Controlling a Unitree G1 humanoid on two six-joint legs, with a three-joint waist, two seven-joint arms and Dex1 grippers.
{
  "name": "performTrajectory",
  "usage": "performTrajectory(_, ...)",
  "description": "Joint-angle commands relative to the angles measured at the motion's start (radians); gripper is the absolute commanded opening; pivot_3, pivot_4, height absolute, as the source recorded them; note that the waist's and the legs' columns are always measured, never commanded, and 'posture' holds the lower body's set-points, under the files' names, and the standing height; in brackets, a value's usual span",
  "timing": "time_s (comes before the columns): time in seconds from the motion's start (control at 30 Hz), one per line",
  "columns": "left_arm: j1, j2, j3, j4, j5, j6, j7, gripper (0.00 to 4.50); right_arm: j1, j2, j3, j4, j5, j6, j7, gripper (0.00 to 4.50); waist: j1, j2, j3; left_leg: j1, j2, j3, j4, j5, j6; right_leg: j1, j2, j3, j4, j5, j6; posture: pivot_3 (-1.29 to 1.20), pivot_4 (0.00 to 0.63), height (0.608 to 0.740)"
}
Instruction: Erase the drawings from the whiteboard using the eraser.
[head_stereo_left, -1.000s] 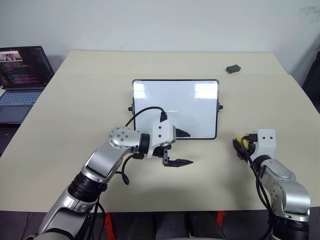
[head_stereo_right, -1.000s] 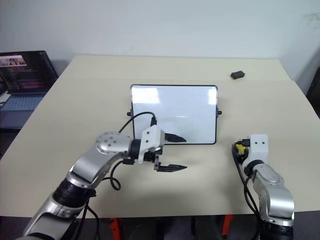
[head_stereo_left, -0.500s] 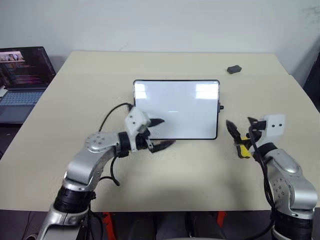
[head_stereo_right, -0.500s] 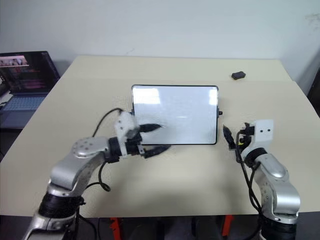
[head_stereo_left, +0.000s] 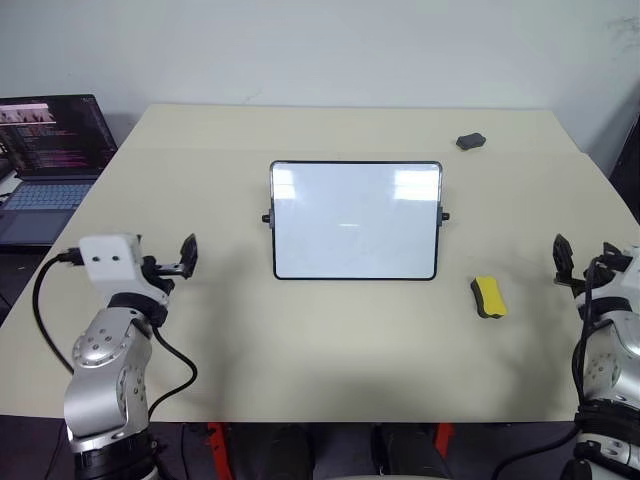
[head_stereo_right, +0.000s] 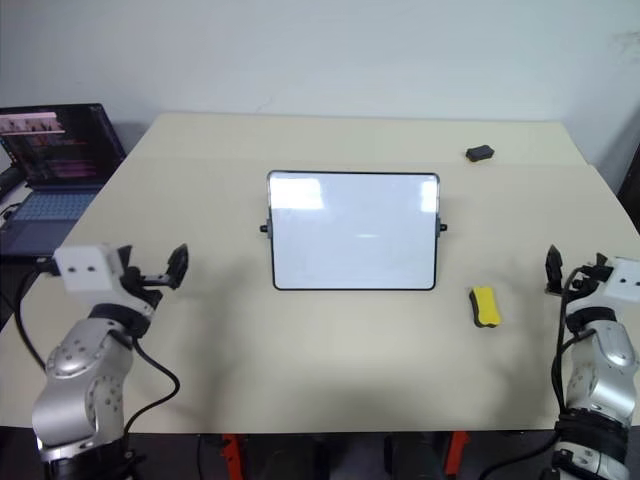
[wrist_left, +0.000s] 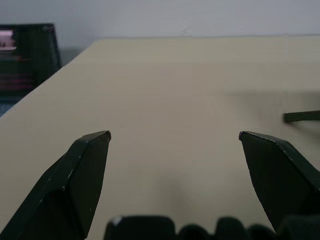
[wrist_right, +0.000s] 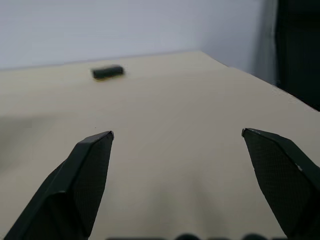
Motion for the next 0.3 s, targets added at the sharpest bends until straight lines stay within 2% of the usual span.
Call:
performTrajectory(0.03, 0.003, -0.018, -0.05, -0.067, 0.011, -0.03, 0.017, 4.5, -0.002, -0.033, -0.004, 0.062, -0.003, -0.071, 0.019, 4.47, 0.0, 0.001, 0.0, 0.0, 0.0, 0.0, 0.0, 0.0, 0.0, 0.0, 0.0, 0.0, 0.0, 0.0, 0.0, 0.0, 0.15, 0.74)
performTrajectory(0.3, 0.038, -0.054, -0.08, -0.072, 0.003, -0.038, 0.047, 4.5, 0.087, 0.013, 0.017, 0.001, 0.012, -0.087, -0.015, 4.47, -0.001, 0.002, -0.003, 0.0, 0.001, 0.001, -0.001, 0.0, 0.0, 0.0, 0.0, 0.001, 0.0, 0.0, 0.0, 0.0, 0.15, 0.74)
